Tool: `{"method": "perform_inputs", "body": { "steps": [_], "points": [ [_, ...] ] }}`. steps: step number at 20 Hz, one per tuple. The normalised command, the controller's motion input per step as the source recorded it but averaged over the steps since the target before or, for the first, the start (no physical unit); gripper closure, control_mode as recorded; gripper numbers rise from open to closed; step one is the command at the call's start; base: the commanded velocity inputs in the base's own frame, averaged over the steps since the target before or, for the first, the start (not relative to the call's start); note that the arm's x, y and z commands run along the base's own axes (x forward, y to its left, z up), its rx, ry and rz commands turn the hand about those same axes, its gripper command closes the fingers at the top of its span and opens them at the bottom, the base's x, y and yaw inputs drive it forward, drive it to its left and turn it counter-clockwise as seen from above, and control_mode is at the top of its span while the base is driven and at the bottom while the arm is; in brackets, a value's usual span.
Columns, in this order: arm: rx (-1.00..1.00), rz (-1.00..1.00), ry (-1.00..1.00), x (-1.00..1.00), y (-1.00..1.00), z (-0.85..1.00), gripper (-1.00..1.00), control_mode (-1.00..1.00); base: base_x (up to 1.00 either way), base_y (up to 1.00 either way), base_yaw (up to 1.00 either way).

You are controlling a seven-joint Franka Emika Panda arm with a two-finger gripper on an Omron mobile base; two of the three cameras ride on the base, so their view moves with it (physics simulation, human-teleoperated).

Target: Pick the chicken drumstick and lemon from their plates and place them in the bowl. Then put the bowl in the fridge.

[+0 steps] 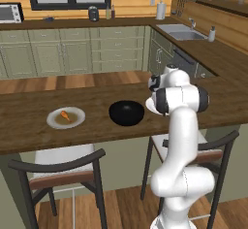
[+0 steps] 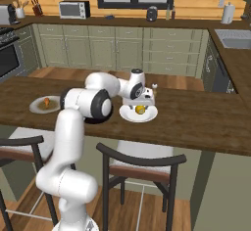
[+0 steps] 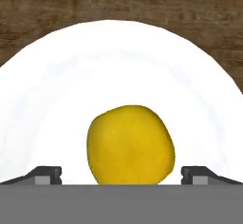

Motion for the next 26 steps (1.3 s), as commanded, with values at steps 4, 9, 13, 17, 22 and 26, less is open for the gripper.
{"method": "perform_inputs", "body": {
  "steps": [4, 9, 13, 17, 22, 26],
  "points": [
    [0.00, 0.00, 0.04, 0.29, -0.03, -0.13, -1.00, -1.00, 0.00, 0.00, 0.00],
    [0.00, 0.00, 0.02, 0.07, -0.01, -0.35, -1.00, -1.00, 0.00, 0.00, 0.00],
    [0.00, 0.00, 0.01, 0.00, 0.00, -0.42, 1.00, -1.00, 0.00, 0.00, 0.00],
    [0.00, 0.00, 0.00, 0.00, -0.01, 0.00, 1.00, -1.00, 0.00, 0.00, 0.00],
    [0.00, -0.01, 0.00, -0.31, 0.15, 0.36, 1.00, -1.00, 0.00, 0.00, 0.00],
    [-0.07, -0.05, 0.00, -0.73, 0.83, 0.39, 1.00, -1.00, 0.00, 0.00, 0.00]
  ]
}}
